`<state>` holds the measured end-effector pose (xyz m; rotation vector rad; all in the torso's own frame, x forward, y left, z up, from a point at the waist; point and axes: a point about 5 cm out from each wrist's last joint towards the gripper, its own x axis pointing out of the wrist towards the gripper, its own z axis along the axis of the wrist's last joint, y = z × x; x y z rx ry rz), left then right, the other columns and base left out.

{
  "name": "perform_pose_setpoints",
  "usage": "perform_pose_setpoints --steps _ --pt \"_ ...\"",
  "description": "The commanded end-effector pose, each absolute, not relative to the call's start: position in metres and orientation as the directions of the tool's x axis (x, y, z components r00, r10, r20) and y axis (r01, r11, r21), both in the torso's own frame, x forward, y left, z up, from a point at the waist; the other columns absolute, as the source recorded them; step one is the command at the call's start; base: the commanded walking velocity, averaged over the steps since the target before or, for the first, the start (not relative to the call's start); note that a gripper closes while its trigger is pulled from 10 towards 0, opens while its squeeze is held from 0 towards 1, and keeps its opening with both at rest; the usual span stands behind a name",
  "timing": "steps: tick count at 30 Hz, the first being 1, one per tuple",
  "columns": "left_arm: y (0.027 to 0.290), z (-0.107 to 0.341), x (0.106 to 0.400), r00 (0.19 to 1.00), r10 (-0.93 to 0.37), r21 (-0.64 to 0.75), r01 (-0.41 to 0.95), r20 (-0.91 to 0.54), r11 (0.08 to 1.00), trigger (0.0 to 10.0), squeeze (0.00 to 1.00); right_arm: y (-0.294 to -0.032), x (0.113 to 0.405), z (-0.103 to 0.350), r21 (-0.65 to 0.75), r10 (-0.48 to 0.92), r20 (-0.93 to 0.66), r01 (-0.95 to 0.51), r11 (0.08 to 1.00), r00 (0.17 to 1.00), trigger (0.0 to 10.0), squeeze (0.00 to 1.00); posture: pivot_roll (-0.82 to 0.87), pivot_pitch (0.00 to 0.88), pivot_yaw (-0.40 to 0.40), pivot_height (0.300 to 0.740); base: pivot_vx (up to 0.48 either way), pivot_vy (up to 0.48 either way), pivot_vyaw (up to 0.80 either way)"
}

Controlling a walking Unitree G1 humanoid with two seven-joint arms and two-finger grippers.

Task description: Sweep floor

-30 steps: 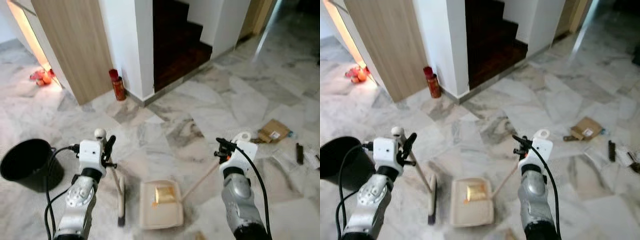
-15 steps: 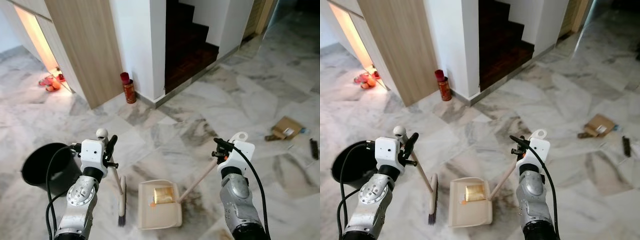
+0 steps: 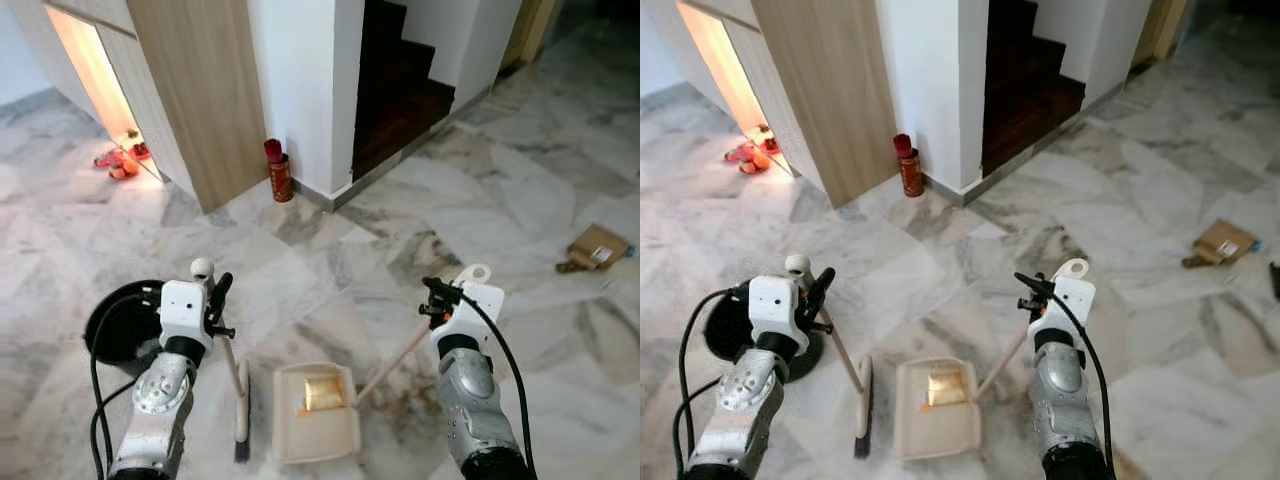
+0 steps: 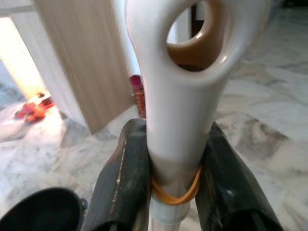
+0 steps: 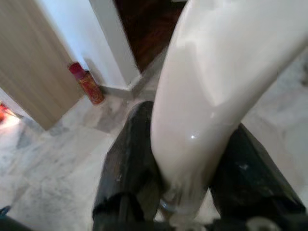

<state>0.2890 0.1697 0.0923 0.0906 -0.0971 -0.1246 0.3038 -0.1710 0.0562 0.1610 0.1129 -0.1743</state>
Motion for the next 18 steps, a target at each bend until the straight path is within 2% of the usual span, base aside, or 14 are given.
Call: perform_pose_setpoints --steps 1,18 --pt "0.1748 0.1034 0.2914 0.983 -0.121 0.112 0.105 0.142 0.988 10.0 0.0 -0.1684 0.3101 0.0686 0.149 -0.152 -0.069 0.161 0.976 0.986 10.0 0.0 0.07 0.046 0.034 0.74 0.0 0.0 0.4" --pt "0.1743 0.103 0.2911 0.983 -0.124 0.116 0.108 0.138 0.987 10.0 0.0 -0.1666 0.3096 0.0679 0.145 -0.145 -0.068 0.154 0.977 0.987 10.0 0.0 0.07 0.042 0.035 0.74 0.0 0.0 0.61"
